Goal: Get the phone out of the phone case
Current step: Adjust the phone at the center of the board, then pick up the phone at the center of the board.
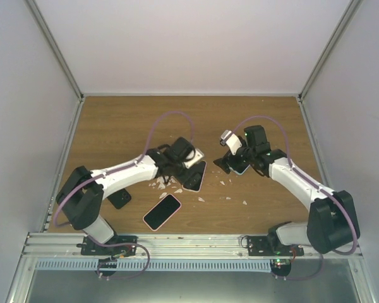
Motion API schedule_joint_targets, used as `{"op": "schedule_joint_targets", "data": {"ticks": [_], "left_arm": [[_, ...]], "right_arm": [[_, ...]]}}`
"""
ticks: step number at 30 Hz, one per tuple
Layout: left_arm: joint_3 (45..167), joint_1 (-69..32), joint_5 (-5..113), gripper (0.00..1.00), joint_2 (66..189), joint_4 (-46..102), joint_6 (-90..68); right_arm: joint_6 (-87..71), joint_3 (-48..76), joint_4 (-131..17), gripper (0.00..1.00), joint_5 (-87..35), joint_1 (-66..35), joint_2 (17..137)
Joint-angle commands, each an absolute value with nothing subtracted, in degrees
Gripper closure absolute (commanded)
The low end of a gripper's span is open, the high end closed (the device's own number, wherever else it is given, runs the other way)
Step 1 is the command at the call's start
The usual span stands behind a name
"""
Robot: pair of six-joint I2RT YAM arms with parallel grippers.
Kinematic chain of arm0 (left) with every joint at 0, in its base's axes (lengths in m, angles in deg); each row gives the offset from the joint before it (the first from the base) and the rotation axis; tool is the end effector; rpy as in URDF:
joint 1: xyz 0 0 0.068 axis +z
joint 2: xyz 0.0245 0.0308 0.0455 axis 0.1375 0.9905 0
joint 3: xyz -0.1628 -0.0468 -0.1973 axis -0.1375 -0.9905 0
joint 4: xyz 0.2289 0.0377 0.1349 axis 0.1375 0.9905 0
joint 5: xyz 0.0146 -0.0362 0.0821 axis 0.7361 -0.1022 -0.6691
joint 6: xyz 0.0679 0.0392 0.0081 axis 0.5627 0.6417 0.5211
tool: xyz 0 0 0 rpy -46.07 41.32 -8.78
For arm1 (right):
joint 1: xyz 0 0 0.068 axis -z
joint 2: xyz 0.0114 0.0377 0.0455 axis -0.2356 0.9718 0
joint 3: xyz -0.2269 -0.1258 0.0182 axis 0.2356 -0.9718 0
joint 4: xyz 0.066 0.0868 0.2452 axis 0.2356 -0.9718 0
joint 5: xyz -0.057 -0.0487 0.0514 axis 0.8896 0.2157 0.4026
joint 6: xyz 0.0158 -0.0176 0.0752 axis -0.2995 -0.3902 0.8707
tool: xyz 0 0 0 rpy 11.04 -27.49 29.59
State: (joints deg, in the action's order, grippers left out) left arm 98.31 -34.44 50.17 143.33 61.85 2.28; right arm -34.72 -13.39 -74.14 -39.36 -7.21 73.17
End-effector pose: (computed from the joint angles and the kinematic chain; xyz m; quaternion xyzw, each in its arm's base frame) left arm 0.2561 -0.2408 0.1818 0.3682 0.8893 -0.1308 0.2374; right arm 0.2793 0.1328 0.1884 -0.3817 0.8334 0.1756 0.3590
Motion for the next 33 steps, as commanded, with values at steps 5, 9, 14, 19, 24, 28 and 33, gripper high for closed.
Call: {"op": "schedule_joint_targets", "data": {"ticks": [5,9,14,19,24,28,33], "left_arm": [[98.3,-46.4,32.3,0.01,146.9,55.3,6.8],[99.2,-49.1,28.8,0.01,151.5,53.7,8.3],[101.1,-50.3,26.4,0.01,155.0,52.6,9.5],[100.8,-50.3,25.7,0.01,156.8,53.1,8.9],[98.7,-48.8,28.1,0.01,157.5,55.4,7.4],[98.0,-46.0,29.3,0.01,157.2,57.0,5.8],[98.4,-41.5,33.1,0.01,157.0,59.8,2.6]], "right_arm": [[-32.8,-14.9,-72.5,0.00,-39.9,-5.0,70.2],[-32.6,-14.5,-72.9,0.00,-41.0,-4.0,69.9],[-32.8,-12.5,-74.1,0.00,-41.6,-3.0,70.1],[-32.7,-10.3,-75.4,0.00,-42.2,-2.3,70.0],[-32.5,-6.8,-76.7,0.00,-43.5,-1.5,70.4],[-31.1,-3.4,-77.9,0.00,-45.5,-0.3,70.4],[-29.3,-0.3,-79.3,0.00,-47.4,0.8,69.9]]}}
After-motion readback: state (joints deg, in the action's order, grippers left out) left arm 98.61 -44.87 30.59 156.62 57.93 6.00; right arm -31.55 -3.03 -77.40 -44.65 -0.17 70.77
